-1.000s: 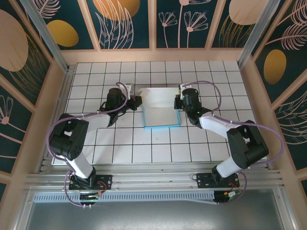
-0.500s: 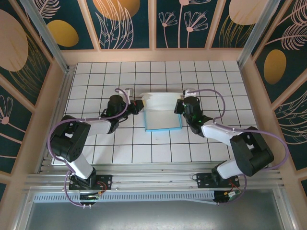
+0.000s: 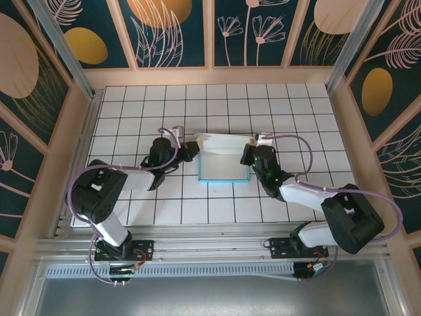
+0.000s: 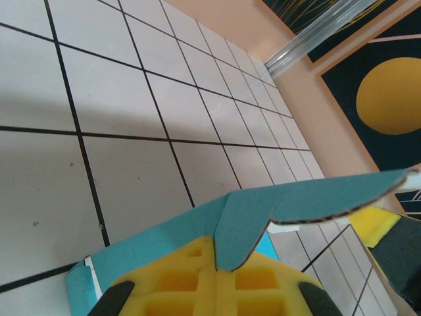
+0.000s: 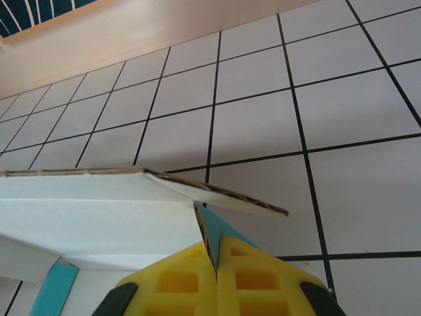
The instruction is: Fold the paper box
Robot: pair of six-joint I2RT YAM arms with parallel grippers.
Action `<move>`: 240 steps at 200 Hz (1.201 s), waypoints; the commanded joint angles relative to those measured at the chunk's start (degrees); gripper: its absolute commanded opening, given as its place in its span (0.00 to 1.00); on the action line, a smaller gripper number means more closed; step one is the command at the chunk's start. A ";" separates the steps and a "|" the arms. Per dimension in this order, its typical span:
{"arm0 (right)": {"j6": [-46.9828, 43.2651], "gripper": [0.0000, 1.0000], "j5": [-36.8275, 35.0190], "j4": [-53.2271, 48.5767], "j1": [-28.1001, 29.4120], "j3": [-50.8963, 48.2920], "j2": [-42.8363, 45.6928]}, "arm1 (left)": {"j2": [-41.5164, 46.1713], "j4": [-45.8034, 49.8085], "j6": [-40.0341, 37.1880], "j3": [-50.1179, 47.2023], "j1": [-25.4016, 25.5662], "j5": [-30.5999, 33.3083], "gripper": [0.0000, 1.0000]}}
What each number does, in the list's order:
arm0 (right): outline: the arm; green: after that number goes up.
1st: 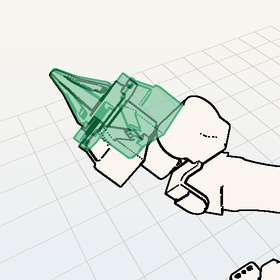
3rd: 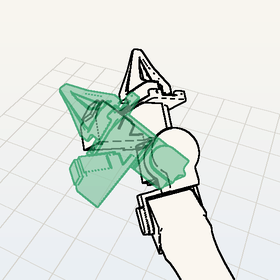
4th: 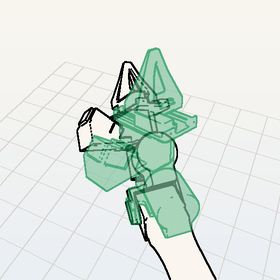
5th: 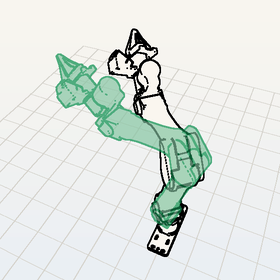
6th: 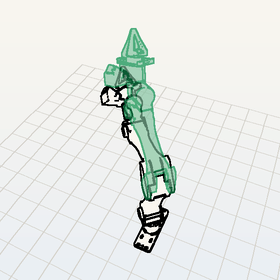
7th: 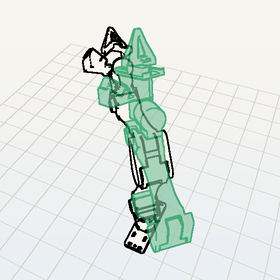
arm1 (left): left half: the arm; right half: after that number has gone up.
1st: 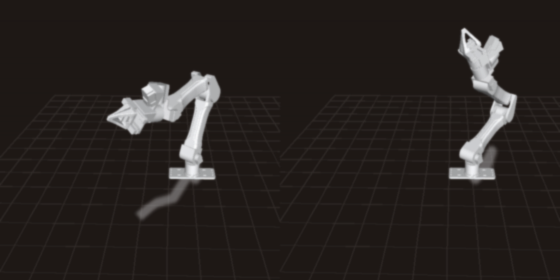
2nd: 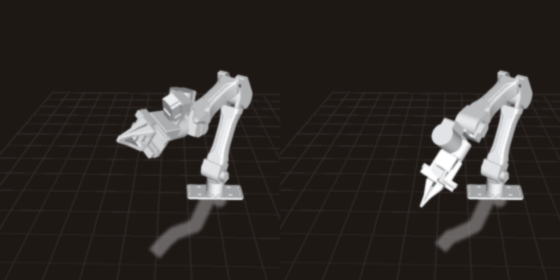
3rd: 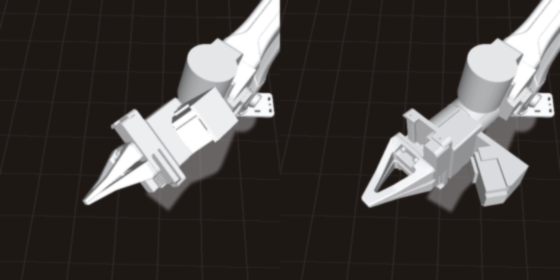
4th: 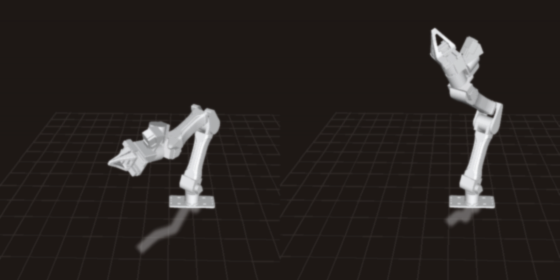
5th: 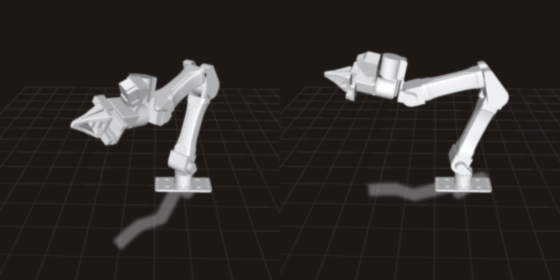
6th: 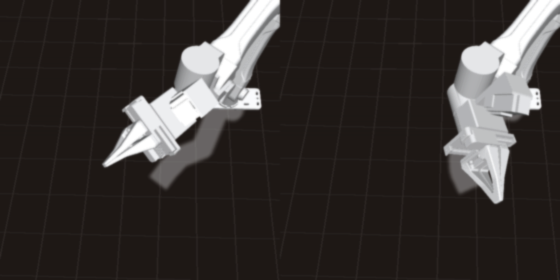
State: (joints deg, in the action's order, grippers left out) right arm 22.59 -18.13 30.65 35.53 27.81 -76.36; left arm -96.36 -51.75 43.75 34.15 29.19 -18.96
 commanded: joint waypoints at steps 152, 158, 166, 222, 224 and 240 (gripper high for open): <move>0.68 0.05 6.57 -1.98 5.24 -12.01 6.89 | 2.67 2.43 5.85 -13.03 5.62 -9.00 0.00; 0.78 0.05 6.68 -2.00 5.31 -12.30 7.17 | 2.98 2.88 5.83 -13.20 5.69 -8.86 0.00; 0.77 0.05 6.95 -1.75 5.50 -12.83 7.52 | 3.18 3.40 5.82 -13.37 5.70 -8.72 0.00; 0.74 0.06 4.60 -2.49 7.23 -15.12 9.25 | 7.26 2.30 5.71 -16.67 5.78 -7.30 0.00; 0.71 0.06 4.46 -2.61 7.26 -15.15 9.40 | 7.77 2.71 5.53 -16.79 5.77 -6.96 0.00; 0.06 0.06 3.32 -2.87 7.49 -15.10 10.29 | 12.89 6.84 3.85 -17.93 5.72 -3.80 0.01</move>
State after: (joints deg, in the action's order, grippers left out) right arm 22.63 -14.09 33.82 42.02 14.26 -67.02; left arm -89.80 -48.49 48.75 18.02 34.94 -26.06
